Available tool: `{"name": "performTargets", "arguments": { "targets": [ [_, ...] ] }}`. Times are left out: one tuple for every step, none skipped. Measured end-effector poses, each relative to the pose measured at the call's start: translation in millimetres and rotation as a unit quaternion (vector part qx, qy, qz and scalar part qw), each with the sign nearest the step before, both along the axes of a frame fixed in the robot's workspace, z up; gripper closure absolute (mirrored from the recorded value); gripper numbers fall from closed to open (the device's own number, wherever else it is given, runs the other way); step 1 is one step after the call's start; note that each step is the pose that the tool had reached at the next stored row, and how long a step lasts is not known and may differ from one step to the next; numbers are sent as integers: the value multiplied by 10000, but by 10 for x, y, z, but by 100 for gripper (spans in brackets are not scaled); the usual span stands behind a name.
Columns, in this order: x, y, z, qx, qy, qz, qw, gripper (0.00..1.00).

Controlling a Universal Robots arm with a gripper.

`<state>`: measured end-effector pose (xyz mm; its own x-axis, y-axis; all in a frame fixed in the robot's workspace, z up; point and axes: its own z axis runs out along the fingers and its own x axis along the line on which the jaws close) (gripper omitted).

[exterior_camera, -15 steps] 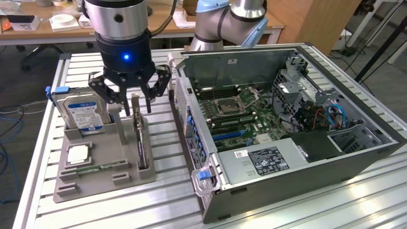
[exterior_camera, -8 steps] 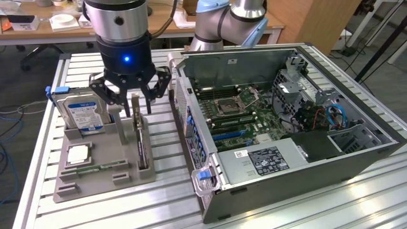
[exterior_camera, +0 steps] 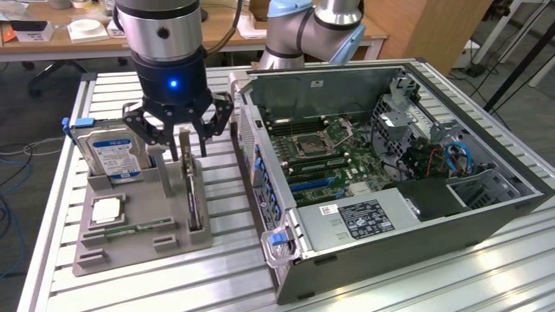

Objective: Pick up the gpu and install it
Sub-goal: 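Pick up the gpu and move the gpu toward the slot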

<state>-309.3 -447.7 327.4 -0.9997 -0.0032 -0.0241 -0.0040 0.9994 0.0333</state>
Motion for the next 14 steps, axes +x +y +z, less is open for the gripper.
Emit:
{"name": "performTargets", "arguments": {
  "targets": [
    [0, 0, -4, 0, 0, 0, 10000, 53],
    [0, 0, -7, 0, 0, 0, 10000, 53],
    [0, 0, -10, 0, 0, 0, 10000, 53],
    [0, 0, -13, 0, 0, 0, 10000, 53],
    [0, 0, -15, 0, 0, 0, 10000, 53],
    [0, 0, -17, 0, 0, 0, 10000, 53],
    [0, 0, -19, 0, 0, 0, 10000, 53],
    [0, 0, -22, 0, 0, 0, 10000, 53],
    [0, 0, -23, 0, 0, 0, 10000, 53],
    [0, 0, -24, 1, -1, 0, 10000, 53],
    [0, 0, -27, 0, -1, 0, 10000, 53],
    [0, 0, -30, 1, -1, 0, 10000, 53],
    [0, 0, -35, 1, -2, 0, 10000, 53],
    [0, 0, -39, 1, -1, 0, 10000, 53]
  ]
}}
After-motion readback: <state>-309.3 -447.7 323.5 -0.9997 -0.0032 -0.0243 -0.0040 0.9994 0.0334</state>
